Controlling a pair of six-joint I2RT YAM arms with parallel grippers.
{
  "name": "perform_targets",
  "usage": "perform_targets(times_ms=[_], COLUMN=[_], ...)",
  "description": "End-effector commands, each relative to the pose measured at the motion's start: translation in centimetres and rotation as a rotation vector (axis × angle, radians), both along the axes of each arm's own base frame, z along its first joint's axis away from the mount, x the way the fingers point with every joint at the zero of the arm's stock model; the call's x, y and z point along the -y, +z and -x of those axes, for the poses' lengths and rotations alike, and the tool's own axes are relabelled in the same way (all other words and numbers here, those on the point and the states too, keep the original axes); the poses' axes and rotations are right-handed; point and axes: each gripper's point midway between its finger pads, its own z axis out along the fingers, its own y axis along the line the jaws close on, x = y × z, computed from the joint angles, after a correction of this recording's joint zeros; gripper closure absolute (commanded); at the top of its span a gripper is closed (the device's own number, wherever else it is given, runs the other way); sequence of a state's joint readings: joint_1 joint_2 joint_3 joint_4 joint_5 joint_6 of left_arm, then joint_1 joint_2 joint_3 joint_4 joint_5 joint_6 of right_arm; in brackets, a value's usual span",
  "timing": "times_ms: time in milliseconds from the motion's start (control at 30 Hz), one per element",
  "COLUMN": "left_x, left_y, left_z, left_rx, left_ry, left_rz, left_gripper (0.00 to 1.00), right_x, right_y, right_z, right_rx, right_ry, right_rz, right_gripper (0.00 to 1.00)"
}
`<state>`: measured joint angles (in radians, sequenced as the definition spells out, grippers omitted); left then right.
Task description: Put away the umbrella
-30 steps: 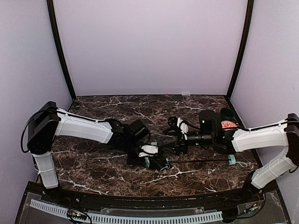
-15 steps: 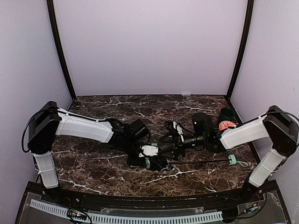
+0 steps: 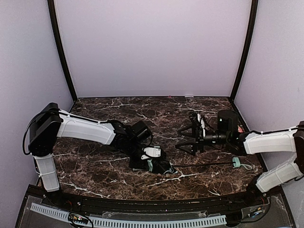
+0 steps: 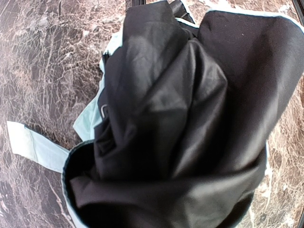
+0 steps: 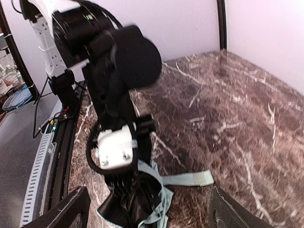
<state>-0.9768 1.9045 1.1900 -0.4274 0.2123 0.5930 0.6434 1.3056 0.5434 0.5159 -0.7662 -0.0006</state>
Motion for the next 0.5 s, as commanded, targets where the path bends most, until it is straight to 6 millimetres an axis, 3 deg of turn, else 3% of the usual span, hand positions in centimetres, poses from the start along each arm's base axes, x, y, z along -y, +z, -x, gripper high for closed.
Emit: perform_targets(times_ms=[0, 267, 467], left_x=[-7.9, -7.4, -6.8], left_y=[-6.5, -6.2, -5.9], left_z=[7.2, 7.3, 7.2], left_rx=[-0.309, -0.324, -0.334], left_ry=[0.009, 0.006, 0.008], left_rz=[-0.341, -0.319, -0.284], left_gripper=[0.98, 0.89, 0.85], right_x=[0.1, -3.5, -5.6], right_y=[-6.2, -10.8, -14.2], right_z=[0.0, 0.3, 2.2], right_rx=[-0.121, -0.195, -0.245], right_ry=[-0.095, -0.026, 0.078], right_rz=[0.12, 0.231, 0.3], right_gripper=[0.15, 0.18, 0.21])
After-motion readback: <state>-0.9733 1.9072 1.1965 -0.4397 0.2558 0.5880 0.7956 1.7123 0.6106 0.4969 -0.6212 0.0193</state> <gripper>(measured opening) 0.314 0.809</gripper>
